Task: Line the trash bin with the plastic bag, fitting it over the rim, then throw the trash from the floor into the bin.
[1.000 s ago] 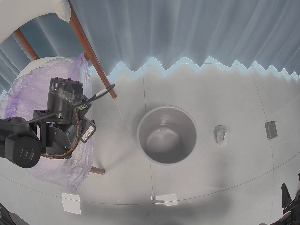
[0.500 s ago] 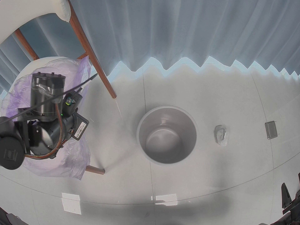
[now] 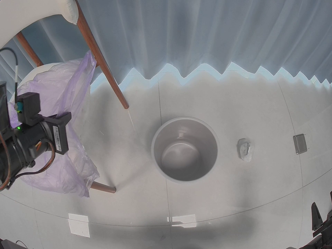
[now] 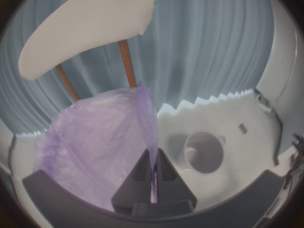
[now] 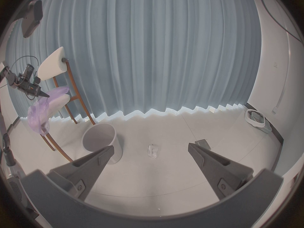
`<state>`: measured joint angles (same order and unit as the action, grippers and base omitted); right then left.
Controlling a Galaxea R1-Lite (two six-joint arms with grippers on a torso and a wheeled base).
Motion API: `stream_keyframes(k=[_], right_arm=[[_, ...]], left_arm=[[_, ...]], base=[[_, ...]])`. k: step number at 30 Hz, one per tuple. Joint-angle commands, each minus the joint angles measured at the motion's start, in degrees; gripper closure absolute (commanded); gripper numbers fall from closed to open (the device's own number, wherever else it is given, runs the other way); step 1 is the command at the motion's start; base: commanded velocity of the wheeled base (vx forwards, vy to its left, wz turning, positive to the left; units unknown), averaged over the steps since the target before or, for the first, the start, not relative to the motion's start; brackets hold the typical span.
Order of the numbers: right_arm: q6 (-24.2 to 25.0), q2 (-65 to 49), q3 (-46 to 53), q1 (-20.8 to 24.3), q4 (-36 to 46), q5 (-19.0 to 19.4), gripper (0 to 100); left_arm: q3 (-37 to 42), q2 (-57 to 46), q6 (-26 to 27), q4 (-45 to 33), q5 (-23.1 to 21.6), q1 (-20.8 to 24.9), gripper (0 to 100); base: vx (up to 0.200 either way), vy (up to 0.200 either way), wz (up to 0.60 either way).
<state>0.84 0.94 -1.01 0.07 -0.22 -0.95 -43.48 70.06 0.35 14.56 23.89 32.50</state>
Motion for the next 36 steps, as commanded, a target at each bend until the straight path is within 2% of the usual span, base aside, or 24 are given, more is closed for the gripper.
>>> stream_keyframes(k=[1,6,7,8,11,13,16,17,18,21,27,31,36], right_arm=[[-0.1,-0.9,1.0,0.0,0.0,0.0,0],[-0.1,-0.9,1.0,0.0,0.0,0.0,0],[-0.1,-0.9,1.0,0.0,0.0,0.0,0],[-0.1,-0.9,1.0,0.0,0.0,0.0,0],[-0.1,-0.9,1.0,0.0,0.0,0.0,0],[-0.1,-0.9,1.0,0.0,0.0,0.0,0],[-0.1,-0.9,1.0,0.0,0.0,0.0,0],[-0.1,-0.9,1.0,0.0,0.0,0.0,0],[-0.1,-0.9,1.0,0.0,0.0,0.0,0],[-0.1,-0.9,1.0,0.0,0.0,0.0,0],[-0.1,-0.9,1.0,0.0,0.0,0.0,0],[-0.1,-0.9,1.0,0.0,0.0,0.0,0],[-0.1,-0.9,1.0,0.0,0.0,0.0,0]], left_arm=[[3.3,-9.1,-7.4,0.1,-8.4,-1.5,100],[2.4,-9.0,-13.1,0.6,-18.2,-3.0,100],[2.4,-9.0,-13.1,0.6,-18.2,-3.0,100],[2.0,-8.6,-15.0,1.7,-21.7,-3.2,100],[1.8,-5.9,-18.0,6.2,-24.9,-3.9,100],[1.7,-4.0,-19.2,9.2,-25.4,-4.1,100],[0.9,2.7,-21.6,19.6,-25.9,-4.1,100],[0.9,2.7,-21.6,19.6,-25.9,-4.1,100],[0.5,7.3,-25.0,26.0,-26.5,-3.3,100],[0.2,10.4,-31.4,34.5,-26.8,-0.2,100],[-2.6,13.1,-33.1,34.4,-30.5,3.4,100],[-6.3,16.7,-33.0,34.1,-30.0,7.8,100],[-10.7,21.8,-33.1,34.8,-31.3,10.0,100]], base=[[0.000,0.000,0.00],[0.000,0.000,0.00],[0.000,0.000,0.00],[0.000,0.000,0.00],[0.000,0.000,0.00],[0.000,0.000,0.00],[0.000,0.000,0.00],[0.000,0.000,0.00],[0.000,0.000,0.00],[0.000,0.000,0.00],[0.000,0.000,0.00],[0.000,0.000,0.00],[0.000,0.000,0.00]])
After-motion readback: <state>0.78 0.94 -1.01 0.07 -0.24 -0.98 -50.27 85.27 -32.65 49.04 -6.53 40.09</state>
